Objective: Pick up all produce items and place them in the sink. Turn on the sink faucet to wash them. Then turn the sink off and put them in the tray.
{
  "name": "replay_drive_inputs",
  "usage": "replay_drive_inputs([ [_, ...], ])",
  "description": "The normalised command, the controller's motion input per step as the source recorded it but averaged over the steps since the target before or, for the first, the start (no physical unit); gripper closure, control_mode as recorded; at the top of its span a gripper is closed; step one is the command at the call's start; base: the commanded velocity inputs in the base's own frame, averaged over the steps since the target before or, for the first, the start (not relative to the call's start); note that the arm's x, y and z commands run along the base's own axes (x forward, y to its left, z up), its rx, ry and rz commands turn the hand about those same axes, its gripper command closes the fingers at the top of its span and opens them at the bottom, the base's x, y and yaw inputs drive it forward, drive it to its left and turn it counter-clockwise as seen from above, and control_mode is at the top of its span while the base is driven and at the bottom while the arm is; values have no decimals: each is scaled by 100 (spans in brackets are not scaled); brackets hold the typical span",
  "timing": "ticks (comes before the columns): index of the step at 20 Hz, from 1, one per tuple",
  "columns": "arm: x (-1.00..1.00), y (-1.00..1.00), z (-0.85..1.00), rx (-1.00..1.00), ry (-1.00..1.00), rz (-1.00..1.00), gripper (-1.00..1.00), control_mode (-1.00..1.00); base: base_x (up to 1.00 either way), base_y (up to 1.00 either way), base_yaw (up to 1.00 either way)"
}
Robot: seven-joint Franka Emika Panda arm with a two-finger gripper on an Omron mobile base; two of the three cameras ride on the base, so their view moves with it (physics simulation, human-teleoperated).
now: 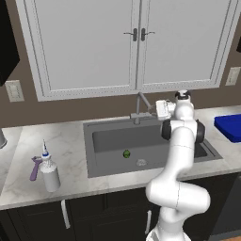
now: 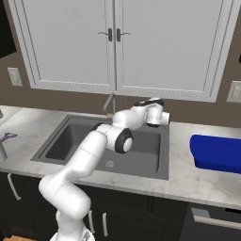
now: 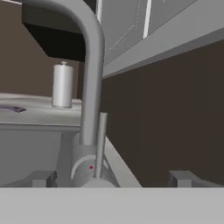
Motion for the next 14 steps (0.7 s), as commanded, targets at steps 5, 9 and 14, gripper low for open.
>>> replay_drive_inputs([
  [5, 10, 2, 0, 0, 0, 5, -100, -100, 0, 0, 0],
  [9, 0, 6, 0, 0, 0, 8, -100, -100, 0, 0, 0],
  [14, 0, 13, 0, 0, 0, 8, -100, -100, 0, 0, 0],
])
